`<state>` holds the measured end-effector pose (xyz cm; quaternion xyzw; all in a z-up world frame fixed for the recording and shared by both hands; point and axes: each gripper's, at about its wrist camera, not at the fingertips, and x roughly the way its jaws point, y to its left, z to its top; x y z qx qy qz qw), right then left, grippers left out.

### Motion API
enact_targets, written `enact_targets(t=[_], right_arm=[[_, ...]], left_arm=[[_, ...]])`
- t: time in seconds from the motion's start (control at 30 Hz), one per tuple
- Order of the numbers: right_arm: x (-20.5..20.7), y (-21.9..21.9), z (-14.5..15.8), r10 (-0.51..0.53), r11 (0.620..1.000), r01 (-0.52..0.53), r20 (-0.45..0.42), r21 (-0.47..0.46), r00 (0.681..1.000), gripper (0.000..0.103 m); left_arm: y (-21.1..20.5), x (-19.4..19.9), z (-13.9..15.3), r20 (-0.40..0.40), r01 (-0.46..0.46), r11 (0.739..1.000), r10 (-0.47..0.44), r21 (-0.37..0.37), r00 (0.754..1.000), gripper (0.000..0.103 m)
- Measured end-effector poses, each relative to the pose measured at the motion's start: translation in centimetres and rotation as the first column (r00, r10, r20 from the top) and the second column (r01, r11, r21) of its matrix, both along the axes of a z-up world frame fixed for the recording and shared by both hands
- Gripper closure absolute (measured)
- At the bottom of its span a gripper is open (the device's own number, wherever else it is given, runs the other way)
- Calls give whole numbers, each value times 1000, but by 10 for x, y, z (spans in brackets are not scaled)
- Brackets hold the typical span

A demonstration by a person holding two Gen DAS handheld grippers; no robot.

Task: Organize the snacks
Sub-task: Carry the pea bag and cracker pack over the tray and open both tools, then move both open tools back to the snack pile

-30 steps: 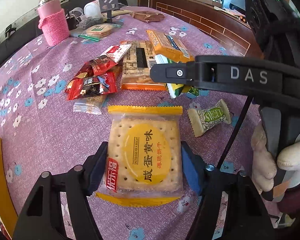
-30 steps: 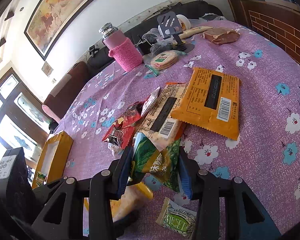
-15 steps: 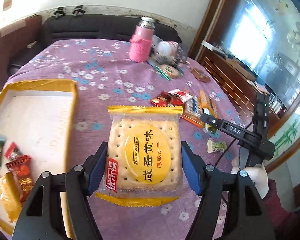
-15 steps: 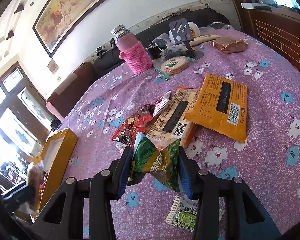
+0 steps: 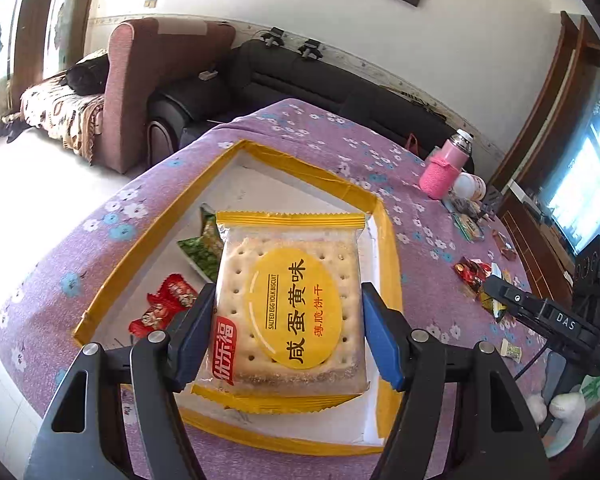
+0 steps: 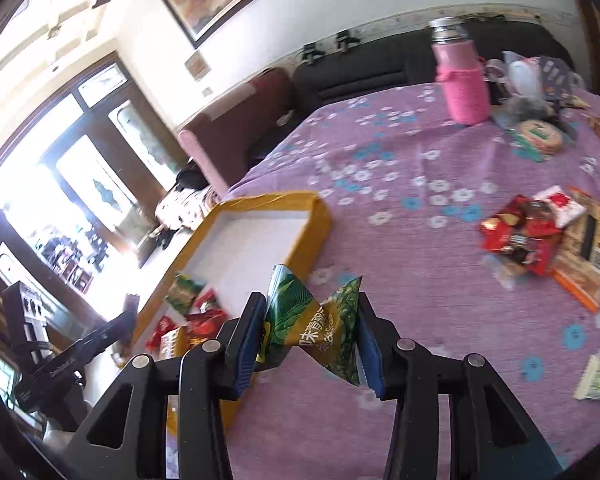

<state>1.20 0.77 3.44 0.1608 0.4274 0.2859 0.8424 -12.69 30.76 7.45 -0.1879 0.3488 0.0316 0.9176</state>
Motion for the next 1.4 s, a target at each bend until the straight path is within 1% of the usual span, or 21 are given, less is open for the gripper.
enact_targets(t=[0.17,0.27,0.43,0.57,0.67,0.8,0.83,0.9,0.97,1.2,1.4], right_arm=[[-7,88,4,153,988,-153,-7,-28,988,59],[-12,124,-2,207,977,-207,-17,-56,978,59],[-12,157,-17,242,965,-245,-42,-97,969,59],[-11,169,-27,249,958,-253,-47,-133,967,58],[-12,175,-30,253,954,-257,-42,-156,966,57],[-16,183,-28,271,943,-267,-8,-199,962,51],[-18,184,-26,276,941,-270,0,-204,961,50],[-20,186,-24,284,939,-275,10,-208,959,46],[-23,183,-22,281,940,-272,20,-206,959,46],[-28,153,-9,232,963,-225,37,-148,972,44],[-28,108,-5,147,984,-142,44,-110,988,40]], left_arm=[[23,2,-13,-11,-41,998,40,-38,999,34],[34,3,-18,-15,-56,997,55,-50,998,34],[54,2,-23,-18,-93,992,92,-85,996,34],[63,1,-25,-13,-106,990,105,-89,994,34],[69,-1,-22,3,-111,989,111,-99,994,34],[71,-6,-10,38,-122,989,126,-88,991,33],[71,-8,-7,49,-122,989,127,-89,991,33],[70,-11,0,65,-128,988,133,-83,989,32],[68,-13,6,74,-129,988,135,-80,988,30],[52,-12,19,58,-128,989,132,-73,990,26],[24,-14,28,87,-51,992,61,-116,994,26]])
